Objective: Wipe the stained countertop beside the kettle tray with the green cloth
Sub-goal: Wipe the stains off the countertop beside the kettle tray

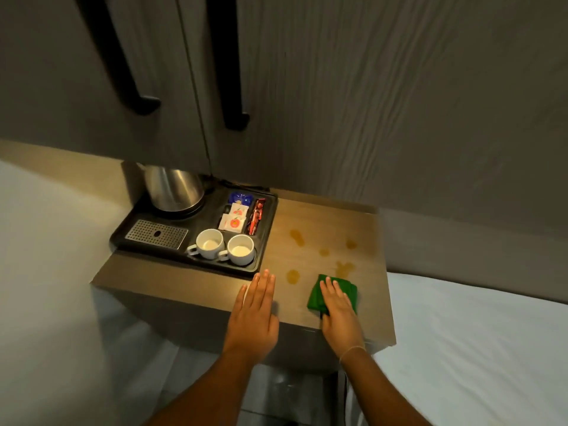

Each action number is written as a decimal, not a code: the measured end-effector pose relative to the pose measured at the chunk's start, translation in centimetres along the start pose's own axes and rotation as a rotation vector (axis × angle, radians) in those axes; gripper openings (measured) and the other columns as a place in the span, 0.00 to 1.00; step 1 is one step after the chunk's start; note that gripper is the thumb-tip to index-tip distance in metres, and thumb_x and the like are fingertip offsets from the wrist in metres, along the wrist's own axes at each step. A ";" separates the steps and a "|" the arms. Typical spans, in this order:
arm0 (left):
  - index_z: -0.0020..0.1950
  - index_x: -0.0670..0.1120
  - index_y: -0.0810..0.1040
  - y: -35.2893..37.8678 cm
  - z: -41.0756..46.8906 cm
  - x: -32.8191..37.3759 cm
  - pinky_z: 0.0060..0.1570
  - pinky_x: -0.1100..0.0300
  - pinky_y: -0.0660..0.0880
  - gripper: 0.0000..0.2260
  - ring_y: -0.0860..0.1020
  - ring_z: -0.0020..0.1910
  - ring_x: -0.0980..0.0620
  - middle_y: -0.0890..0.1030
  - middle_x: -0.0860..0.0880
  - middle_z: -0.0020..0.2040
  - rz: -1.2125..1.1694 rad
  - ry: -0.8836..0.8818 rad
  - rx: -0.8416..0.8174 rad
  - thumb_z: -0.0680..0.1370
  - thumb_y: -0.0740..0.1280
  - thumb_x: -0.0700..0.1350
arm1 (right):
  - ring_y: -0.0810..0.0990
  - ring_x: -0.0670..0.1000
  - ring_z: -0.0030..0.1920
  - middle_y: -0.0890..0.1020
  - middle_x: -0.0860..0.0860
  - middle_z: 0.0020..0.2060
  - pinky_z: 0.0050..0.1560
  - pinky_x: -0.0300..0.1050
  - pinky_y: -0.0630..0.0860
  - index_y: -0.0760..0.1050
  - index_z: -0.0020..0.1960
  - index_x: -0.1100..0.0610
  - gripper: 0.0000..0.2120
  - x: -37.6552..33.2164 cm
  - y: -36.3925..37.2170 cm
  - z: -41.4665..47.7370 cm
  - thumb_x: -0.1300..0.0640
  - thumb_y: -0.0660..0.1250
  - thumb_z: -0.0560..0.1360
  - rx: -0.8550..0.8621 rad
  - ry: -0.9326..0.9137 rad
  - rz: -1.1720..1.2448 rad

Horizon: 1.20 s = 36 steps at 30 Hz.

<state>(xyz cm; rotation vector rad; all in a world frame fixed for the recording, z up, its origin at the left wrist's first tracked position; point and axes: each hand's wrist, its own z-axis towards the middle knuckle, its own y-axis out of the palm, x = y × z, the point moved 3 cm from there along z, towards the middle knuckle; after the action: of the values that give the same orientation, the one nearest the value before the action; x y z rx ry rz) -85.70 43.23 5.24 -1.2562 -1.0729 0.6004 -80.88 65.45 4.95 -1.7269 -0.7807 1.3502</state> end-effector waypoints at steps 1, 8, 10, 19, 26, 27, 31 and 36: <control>0.89 0.49 0.38 0.5 1.0 0.1 0.87 0.47 0.41 0.36 0.38 0.88 0.49 0.38 0.49 0.90 -0.006 0.004 -0.008 0.83 0.49 0.55 | 0.49 0.49 0.87 0.48 0.41 0.84 0.86 0.48 0.46 0.51 0.87 0.47 0.39 0.6 0.4 -0.4 0.64 0.65 0.83 -0.001 -0.014 -0.014; 0.88 0.51 0.36 4.5 3.0 -1.9 0.85 0.51 0.37 0.35 0.35 0.87 0.53 0.39 0.52 0.90 -0.039 -0.007 -0.080 0.86 0.39 0.66 | 0.54 0.57 0.87 0.55 0.51 0.86 0.86 0.59 0.55 0.54 0.86 0.50 0.40 6.7 -3.0 -1.3 0.66 0.66 0.80 0.093 0.182 -0.037; 0.89 0.50 0.37 4.9 2.8 -2.8 0.85 0.50 0.38 0.36 0.36 0.88 0.52 0.40 0.51 0.90 -0.040 -0.011 -0.089 0.85 0.37 0.68 | 0.53 0.57 0.87 0.56 0.54 0.87 0.86 0.59 0.54 0.54 0.87 0.53 0.37 5.8 -4.4 2.3 0.63 0.65 0.82 0.143 0.281 -0.026; 0.89 0.44 0.40 5.1 1.7 -4.3 0.85 0.47 0.45 0.54 0.42 0.89 0.47 0.41 0.45 0.91 -0.093 0.194 -0.078 0.79 0.57 0.79 | 0.44 0.44 0.87 0.51 0.42 0.86 0.86 0.51 0.46 0.55 0.86 0.46 0.38 -3.5 3.6 -0.9 0.60 0.61 0.79 -0.178 -0.346 -0.021; 0.87 0.44 0.32 4.3 1.9 -3.9 0.86 0.46 0.39 0.63 0.33 0.88 0.47 0.34 0.44 0.89 0.011 0.151 -0.144 0.72 0.53 0.86 | 0.52 0.53 0.87 0.53 0.44 0.85 0.87 0.60 0.51 0.58 0.85 0.50 0.37 3.3 -3.2 2.9 0.67 0.65 0.80 0.073 0.176 -0.015; 0.87 0.43 0.30 4.3 1.9 -3.9 0.86 0.46 0.38 0.63 0.32 0.87 0.46 0.32 0.44 0.88 0.025 0.131 -0.144 0.73 0.55 0.85 | 0.50 0.53 0.87 0.54 0.46 0.86 0.87 0.59 0.49 0.58 0.85 0.50 0.36 1.6 -3.1 4.9 0.67 0.64 0.81 0.088 0.185 0.006; 0.84 0.44 0.25 4.3 0.9 -4.6 0.87 0.45 0.38 0.66 0.30 0.86 0.45 0.27 0.44 0.87 0.063 0.012 -0.151 0.73 0.66 0.79 | 0.46 0.51 0.87 0.53 0.48 0.87 0.87 0.57 0.45 0.57 0.86 0.49 0.39 -6.5 1.8 5.9 0.67 0.63 0.79 -0.115 -0.176 0.015; 0.86 0.41 0.30 4.5 -0.4 -6.0 0.87 0.44 0.42 0.66 0.34 0.87 0.41 0.32 0.40 0.88 0.137 0.028 -0.132 0.73 0.72 0.74 | 0.44 0.43 0.87 0.53 0.42 0.86 0.86 0.51 0.45 0.57 0.86 0.46 0.42 -4.4 4.4 -3.6 0.65 0.61 0.75 -0.199 -0.402 -0.007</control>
<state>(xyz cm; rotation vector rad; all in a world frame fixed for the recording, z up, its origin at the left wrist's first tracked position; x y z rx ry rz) -87.04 39.04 -0.87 -1.4574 -1.0221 0.6213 -78.45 58.77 3.67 -1.6151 -1.1762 1.6891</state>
